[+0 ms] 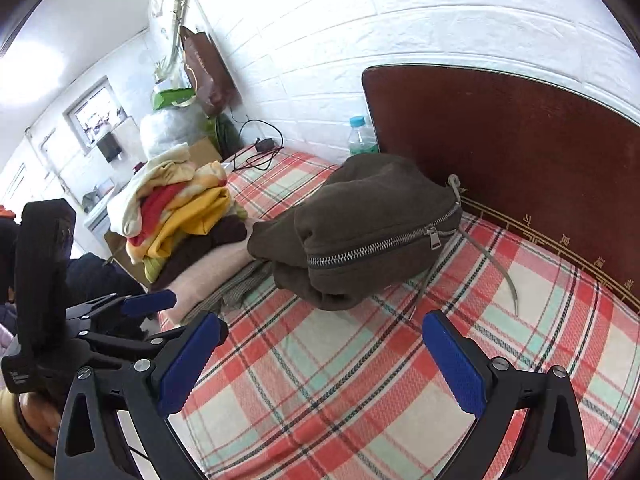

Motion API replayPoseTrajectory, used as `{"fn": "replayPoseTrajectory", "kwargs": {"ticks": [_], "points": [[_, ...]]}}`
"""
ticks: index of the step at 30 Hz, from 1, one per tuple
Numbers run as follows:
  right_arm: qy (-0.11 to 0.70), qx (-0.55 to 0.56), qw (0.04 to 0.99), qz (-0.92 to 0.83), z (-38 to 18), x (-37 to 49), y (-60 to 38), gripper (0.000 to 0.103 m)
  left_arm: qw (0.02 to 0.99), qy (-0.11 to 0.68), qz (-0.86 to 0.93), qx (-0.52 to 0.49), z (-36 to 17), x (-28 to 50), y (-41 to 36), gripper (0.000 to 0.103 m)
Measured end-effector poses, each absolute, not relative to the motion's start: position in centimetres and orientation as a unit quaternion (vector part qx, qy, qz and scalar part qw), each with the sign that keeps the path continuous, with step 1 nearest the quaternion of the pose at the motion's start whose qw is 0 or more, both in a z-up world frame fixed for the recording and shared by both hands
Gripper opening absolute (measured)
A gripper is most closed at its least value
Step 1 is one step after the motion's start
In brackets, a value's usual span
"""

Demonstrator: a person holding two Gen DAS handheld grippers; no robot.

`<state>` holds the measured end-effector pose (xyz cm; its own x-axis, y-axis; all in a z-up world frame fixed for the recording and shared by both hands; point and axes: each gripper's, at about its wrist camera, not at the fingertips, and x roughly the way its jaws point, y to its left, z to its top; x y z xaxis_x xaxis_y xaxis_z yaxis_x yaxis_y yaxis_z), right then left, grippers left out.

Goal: Fold clothes
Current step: 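Set the rolled hoodie on the blanket and open both grippers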

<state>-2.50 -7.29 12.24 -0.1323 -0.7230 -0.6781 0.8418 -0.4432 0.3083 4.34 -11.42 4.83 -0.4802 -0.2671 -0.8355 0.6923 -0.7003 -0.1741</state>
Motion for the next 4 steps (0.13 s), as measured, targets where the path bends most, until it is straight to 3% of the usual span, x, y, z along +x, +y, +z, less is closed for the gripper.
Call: {"fn": "replayPoseTrajectory", "kwargs": {"ticks": [4], "points": [[0.079, 0.399, 0.525, -0.747, 12.62, -2.03, -7.08, 0.103, 0.301, 0.265, -0.821, 0.406, 5.05, 4.61, -11.47, 0.1]]}}
